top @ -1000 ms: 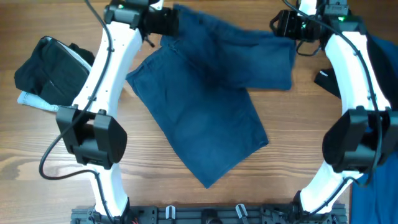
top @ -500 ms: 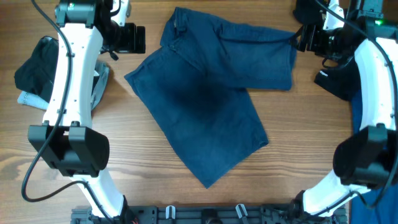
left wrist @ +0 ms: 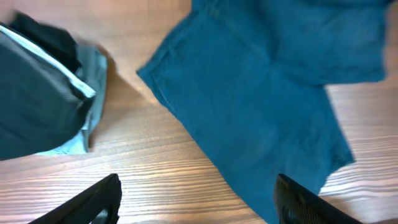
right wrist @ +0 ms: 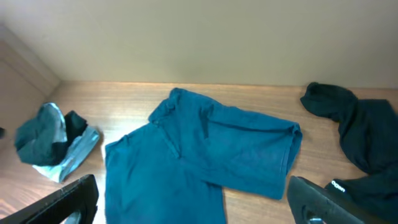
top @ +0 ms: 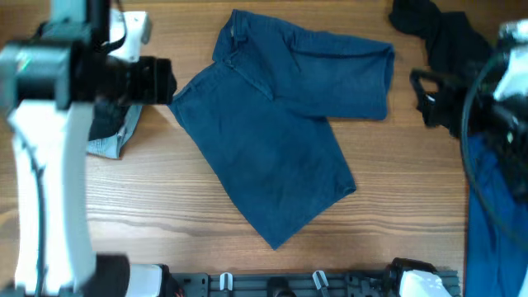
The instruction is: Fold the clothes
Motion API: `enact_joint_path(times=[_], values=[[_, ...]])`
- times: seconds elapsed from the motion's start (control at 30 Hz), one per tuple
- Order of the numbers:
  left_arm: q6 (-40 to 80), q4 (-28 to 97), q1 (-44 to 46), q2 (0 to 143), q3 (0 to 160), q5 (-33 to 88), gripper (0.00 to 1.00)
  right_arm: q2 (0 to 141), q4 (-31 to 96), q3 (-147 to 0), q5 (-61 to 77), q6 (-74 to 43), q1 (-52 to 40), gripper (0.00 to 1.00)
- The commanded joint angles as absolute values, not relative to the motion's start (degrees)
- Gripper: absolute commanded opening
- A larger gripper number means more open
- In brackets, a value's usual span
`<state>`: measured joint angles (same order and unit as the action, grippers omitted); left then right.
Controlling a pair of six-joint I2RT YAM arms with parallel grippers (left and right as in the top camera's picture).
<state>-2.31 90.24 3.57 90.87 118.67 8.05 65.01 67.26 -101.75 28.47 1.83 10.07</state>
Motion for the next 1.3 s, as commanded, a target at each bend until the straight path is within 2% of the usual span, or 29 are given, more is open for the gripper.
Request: enact_joint_path(times=[0.0,0.17,0.3,0.4,0.5,0.6,0.67,0.7,0.73,0.77,1.03,1.17,1.27], values=[[-2.5,90.1,3.1,84.0,118.7,8.9,0.78,62.4,69.2,-98.0,28.0,0.7,9.8,0.99],[1.6,84.1,3.1,80.9,105.0,8.8,0.83,62.2,72.1,-82.9,26.5,-3.4,9.8,1.00],[6.9,70.1,3.1,82.6,85.8,9.5,0.90,66.5,69.7,-68.3,27.9,-5.8,9.7,1.00],[8.8,57.8,3.1,86.4,73.9,10.2,0.84,70.2,67.4,-59.8,31.4,-6.2,8.8,0.99],[10.9,48.3,3.1,91.2,68.1,9.2,0.70,72.9,63.1,-53.7,31.6,-6.9,6.2,0.95],[12.7,44.0,3.1,95.9,67.4,7.8,0.68,74.8,59.0,-49.5,29.4,-10.9,2.4,0.86],[12.7,41.7,3.1,98.0,67.4,6.9,0.68,76.4,57.0,-47.3,25.3,-14.6,-0.2,0.71],[12.7,40.8,3.1,98.8,67.4,6.0,0.68,77.3,55.2,-45.9,23.6,-16.6,-1.8,0.53],[12.7,40.1,3.1,99.5,67.4,5.2,0.69,78.0,53.3,-44.9,23.3,-17.8,-2.8,0.25],[12.7,39.8,3.1,99.9,67.4,4.8,0.69,78.8,51.3,-43.9,23.5,-19.3,-3.7,0.06],[12.7,40.5,3.1,100.1,67.4,4.6,0.67,90.9,36.8,-40.6,21.7,-30.5,-9.1,0.04],[12.7,41.7,3.1,100.1,67.5,4.6,0.68,95.9,37.6,-40.6,8.1,-37.8,-7.8,0.04],[12.7,42.4,3.1,100.1,67.5,4.7,0.77,96.1,40.8,-40.7,-1.5,-38.9,-2.5,0.04]])
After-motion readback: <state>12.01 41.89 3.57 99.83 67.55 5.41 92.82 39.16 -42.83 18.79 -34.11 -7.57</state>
